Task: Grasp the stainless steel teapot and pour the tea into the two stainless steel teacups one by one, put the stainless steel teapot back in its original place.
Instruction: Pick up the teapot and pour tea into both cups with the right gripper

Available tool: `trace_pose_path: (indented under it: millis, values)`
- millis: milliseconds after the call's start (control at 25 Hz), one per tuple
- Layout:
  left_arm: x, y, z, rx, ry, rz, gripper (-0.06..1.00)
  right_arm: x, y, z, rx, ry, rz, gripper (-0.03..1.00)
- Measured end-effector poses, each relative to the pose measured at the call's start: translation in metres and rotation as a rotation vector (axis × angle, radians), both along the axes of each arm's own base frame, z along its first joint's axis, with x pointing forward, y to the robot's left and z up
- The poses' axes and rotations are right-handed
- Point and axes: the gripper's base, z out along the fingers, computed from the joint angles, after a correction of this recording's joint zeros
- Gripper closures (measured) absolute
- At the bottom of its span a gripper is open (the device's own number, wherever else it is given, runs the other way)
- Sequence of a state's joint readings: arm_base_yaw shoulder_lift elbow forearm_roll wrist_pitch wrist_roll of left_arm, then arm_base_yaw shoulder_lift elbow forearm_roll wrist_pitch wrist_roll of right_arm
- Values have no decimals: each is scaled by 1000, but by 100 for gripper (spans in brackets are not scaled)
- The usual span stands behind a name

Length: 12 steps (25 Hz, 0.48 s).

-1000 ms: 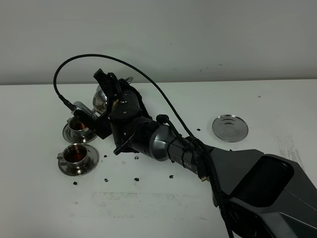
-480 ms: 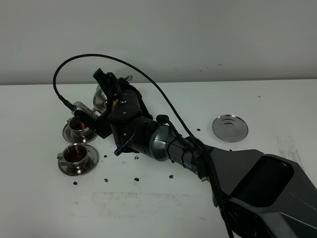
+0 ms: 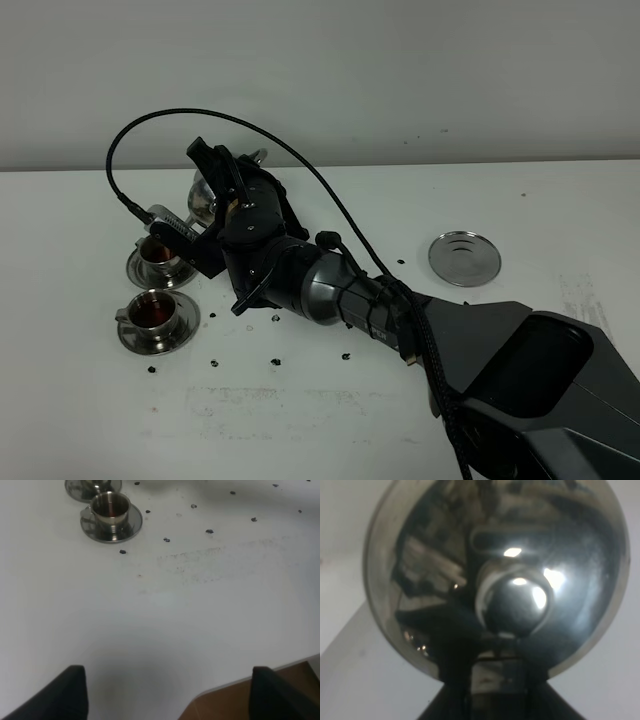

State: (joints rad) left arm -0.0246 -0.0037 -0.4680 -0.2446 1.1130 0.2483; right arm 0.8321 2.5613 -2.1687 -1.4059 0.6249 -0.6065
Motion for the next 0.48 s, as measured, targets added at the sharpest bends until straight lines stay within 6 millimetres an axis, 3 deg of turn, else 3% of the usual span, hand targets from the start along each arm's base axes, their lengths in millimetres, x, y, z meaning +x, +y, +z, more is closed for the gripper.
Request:
trace_pose_path:
  millis: [480]
  values:
    - [0, 0, 0, 1, 0, -1, 31, 0, 0, 0, -2, -3, 1, 76]
